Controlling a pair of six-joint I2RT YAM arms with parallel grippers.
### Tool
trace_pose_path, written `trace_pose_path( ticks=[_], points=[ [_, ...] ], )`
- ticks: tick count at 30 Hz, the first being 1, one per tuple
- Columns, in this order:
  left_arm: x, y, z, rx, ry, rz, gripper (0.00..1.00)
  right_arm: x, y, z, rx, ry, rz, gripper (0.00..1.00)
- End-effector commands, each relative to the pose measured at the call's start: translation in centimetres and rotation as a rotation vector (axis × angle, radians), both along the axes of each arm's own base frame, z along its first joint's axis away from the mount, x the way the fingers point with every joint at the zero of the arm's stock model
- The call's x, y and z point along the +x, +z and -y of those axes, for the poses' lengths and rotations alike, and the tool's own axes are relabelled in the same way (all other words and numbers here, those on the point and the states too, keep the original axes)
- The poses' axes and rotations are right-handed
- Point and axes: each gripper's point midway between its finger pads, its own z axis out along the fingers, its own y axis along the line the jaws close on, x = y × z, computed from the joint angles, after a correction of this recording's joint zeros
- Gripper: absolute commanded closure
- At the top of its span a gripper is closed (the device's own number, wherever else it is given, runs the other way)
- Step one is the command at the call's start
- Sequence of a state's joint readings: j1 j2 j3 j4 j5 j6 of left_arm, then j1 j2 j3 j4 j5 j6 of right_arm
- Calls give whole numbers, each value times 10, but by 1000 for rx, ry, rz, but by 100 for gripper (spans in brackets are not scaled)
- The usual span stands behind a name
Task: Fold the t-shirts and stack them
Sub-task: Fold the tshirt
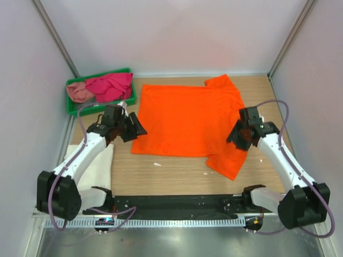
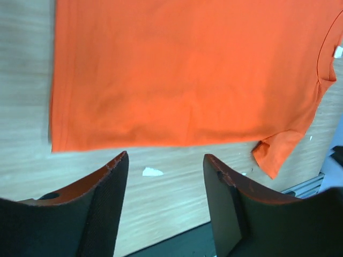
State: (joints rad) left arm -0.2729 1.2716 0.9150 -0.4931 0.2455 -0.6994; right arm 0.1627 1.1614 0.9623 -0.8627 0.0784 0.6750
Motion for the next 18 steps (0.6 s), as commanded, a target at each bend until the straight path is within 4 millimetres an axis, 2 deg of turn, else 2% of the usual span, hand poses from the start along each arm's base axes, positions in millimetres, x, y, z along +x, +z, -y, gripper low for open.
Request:
trace_pose_path(
  ticks=[1,2,3,5,7,11,14,18],
  points=[
    [-22,4,-7,-38,33,-4,40,-49,-18,-3,69,-110,-65,48],
    [-28,-2,-11,-37,47,-22,39,-60,-23,-1,72,-122,-85,48],
    [-36,-19,-16,-29,64,-59,38,-66,-24,2,66,-142,-79,48],
    [-37,-26,-29,-39,130,-75,39,-79,-37,8,40,-166,-122,48],
    [-36,-37,-41,-82,190,-113,42,-83,-47,12,29,-203,-139,49],
    [-31,-54,-47,-144,250,-175,51,-74,-57,15,65,-274,-109,51],
    [-30,-59,-43,-166,248,-217,55,-76,-69,23,54,-275,-143,57],
    [-31,-69,-50,-131,281,-242,56,-77,-76,37,47,-283,-163,58]
  ],
)
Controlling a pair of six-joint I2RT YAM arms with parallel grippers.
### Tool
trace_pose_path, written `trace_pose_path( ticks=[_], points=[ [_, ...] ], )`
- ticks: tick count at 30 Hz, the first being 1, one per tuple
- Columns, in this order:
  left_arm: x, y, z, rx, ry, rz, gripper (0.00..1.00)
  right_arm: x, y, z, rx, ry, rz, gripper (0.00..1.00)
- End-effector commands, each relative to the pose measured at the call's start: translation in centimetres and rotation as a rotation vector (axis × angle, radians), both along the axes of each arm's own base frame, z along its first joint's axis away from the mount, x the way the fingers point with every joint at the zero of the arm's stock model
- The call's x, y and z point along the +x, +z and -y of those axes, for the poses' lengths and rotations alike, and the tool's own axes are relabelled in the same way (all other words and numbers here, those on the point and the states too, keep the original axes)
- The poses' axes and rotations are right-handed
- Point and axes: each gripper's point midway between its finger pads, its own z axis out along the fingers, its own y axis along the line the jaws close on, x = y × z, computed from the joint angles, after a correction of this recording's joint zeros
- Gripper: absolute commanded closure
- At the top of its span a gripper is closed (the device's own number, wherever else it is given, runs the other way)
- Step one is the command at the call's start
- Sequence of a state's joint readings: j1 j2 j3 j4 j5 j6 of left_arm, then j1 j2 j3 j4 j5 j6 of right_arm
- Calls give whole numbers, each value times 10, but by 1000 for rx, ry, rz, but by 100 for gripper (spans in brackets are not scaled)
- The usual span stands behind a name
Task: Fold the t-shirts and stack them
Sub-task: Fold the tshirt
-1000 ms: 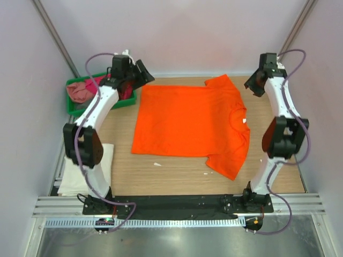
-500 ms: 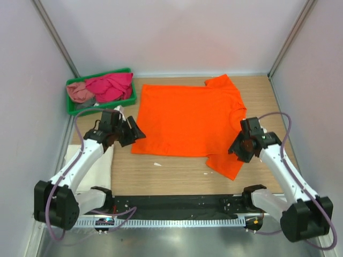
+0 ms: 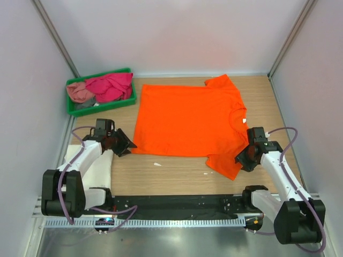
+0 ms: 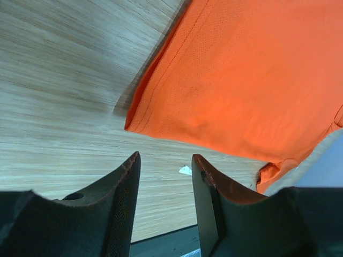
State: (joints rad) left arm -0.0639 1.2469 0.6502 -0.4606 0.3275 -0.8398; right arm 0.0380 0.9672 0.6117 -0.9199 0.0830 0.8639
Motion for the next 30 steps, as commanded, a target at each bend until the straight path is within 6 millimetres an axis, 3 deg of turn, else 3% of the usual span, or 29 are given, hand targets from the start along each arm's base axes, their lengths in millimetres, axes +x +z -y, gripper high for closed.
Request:
trace_pose_path(
  ticks=[1,5,8,13,17,27,30],
  points=[
    [9,4,-2,-3,25,22,56,13,4,13,-9,-16,48,58],
    [5,-1,-9,31,67,-10,59,20,11,26,-56,-18,64,59],
    [9,-5,-16,63,101,-6,54,27,11,33,-77,-12,51,59],
    [7,-26,-15,68,99,-66,53,42,14,38,-79,-6,57,59],
    [17,-31,-15,68,93,-52,54,50,13,37,-66,3,61,59],
    [17,-42,-16,83,90,-97,59,50,9,36,-59,-14,49,59],
    [15,-44,-16,84,86,-106,64,48,5,39,-72,-20,30,52]
  ],
)
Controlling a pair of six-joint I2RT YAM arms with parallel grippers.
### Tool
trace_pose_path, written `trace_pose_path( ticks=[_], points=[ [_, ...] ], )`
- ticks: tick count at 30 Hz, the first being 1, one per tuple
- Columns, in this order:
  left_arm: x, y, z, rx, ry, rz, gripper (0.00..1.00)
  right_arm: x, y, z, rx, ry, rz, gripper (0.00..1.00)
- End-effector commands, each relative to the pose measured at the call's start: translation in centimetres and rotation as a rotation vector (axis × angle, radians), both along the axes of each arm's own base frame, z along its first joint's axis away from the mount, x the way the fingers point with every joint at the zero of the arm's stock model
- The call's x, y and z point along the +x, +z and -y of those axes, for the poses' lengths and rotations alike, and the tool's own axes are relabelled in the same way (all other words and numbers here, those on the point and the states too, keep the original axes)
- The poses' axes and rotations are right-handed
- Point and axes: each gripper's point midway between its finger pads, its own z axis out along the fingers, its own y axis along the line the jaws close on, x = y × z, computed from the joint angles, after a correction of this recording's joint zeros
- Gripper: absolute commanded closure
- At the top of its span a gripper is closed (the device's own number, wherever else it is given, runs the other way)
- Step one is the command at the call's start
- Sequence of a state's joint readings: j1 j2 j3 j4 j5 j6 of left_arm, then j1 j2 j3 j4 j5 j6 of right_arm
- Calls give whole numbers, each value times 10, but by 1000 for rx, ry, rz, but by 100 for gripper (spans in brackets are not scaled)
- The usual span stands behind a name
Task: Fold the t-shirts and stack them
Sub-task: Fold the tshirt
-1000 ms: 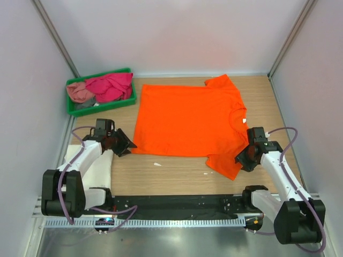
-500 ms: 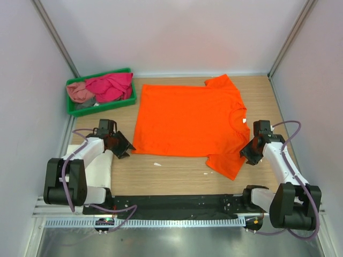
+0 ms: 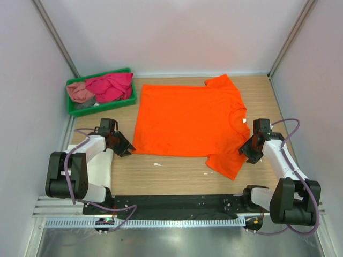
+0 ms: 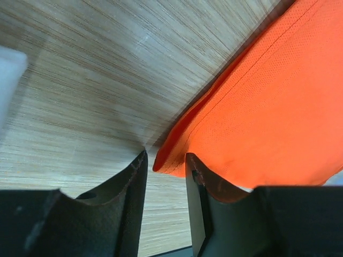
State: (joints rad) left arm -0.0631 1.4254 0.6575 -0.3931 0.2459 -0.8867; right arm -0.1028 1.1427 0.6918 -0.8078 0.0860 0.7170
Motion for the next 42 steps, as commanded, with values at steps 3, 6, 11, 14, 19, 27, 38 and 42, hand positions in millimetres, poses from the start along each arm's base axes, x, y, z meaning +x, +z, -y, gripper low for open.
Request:
trace_pose_path(
  ticks=[3,6,11,14,19,27,38,42],
  points=[
    [1,-6,-6,26,9,-5,68,9,4,10,-22,-39,18,49],
    [-1,-8,-7,32,9,-2,71,8,0,9,-12,-44,19,48],
    [5,-6,-4,24,-20,15,96,0,-11,10,-8,-46,-17,53],
    [4,-4,-5,29,-26,25,100,-2,-16,3,27,-43,-13,57],
    [3,-5,-4,24,-38,26,100,-16,-25,-7,80,-41,-53,59],
    [5,-5,-4,27,-43,29,100,-45,-20,-31,163,19,-103,54],
    [6,-7,-2,17,-31,23,100,-60,-42,-44,175,35,-170,54],
    [6,-3,-4,28,-31,31,100,-63,-46,-46,164,41,-180,55]
  ],
)
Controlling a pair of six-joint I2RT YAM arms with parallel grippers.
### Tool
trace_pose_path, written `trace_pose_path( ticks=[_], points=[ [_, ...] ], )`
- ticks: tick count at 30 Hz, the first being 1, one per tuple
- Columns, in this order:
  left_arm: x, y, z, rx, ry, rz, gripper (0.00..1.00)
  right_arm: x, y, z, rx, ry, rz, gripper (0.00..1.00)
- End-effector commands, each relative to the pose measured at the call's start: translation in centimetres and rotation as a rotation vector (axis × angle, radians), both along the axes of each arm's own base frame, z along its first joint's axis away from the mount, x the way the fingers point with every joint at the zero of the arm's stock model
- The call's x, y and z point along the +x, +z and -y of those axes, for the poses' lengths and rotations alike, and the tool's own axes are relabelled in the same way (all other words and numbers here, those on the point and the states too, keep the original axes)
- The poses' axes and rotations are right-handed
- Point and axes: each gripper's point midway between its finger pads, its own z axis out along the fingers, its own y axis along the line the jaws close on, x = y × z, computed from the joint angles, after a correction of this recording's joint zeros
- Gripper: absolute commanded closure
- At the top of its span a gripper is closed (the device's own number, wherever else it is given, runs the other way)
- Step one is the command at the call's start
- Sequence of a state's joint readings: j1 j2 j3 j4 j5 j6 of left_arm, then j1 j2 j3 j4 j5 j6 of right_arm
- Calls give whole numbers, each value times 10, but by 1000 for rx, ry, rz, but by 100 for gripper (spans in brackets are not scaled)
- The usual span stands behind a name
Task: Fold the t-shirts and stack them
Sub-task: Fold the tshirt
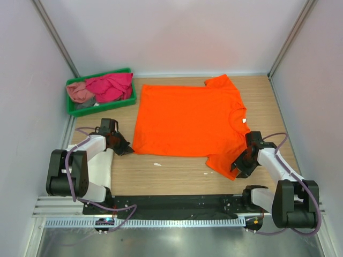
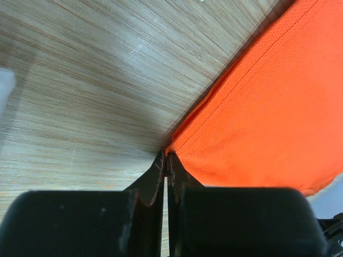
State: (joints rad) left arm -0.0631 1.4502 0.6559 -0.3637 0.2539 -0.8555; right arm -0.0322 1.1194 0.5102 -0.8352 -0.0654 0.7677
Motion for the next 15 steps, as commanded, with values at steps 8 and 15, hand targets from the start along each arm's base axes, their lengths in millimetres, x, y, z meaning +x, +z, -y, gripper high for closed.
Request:
trace_pose_path(
  ticks=[8,15],
  points=[
    [-2,1,-7,31,19,0,100,7,2,4,-45,-94,30,99],
    [-19,2,-13,47,88,-32,100,-4,37,11,-81,-126,63,99]
  ],
)
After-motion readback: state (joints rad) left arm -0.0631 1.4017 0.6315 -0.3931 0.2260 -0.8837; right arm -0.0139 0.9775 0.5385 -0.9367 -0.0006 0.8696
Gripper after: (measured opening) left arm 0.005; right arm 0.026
